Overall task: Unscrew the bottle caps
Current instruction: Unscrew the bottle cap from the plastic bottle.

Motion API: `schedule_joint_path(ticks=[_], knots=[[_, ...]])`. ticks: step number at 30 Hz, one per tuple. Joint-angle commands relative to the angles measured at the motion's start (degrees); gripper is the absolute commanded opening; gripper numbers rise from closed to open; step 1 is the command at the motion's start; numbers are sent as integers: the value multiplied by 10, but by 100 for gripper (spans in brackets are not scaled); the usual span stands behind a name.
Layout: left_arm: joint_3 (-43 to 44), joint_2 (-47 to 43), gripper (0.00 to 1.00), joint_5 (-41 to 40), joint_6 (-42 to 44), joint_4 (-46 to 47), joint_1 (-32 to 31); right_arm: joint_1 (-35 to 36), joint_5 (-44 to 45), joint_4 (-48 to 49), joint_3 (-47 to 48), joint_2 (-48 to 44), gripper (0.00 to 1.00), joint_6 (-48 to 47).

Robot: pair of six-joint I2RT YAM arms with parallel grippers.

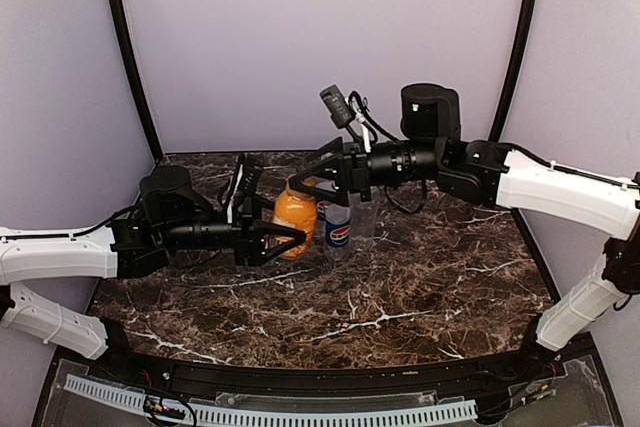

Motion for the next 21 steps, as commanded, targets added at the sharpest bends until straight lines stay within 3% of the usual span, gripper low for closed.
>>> schedule_joint_path(ticks=[1,16,21], knots=[[22,-3,8,-20,10,-7,-3,10,54,8,13,12,69,20],[17,-2,8,-28,12,-13,-3,13,40,32,7,20,30,27],[12,-4,8,-29,12,-10,-3,12,34,57,-9,13,7,29]])
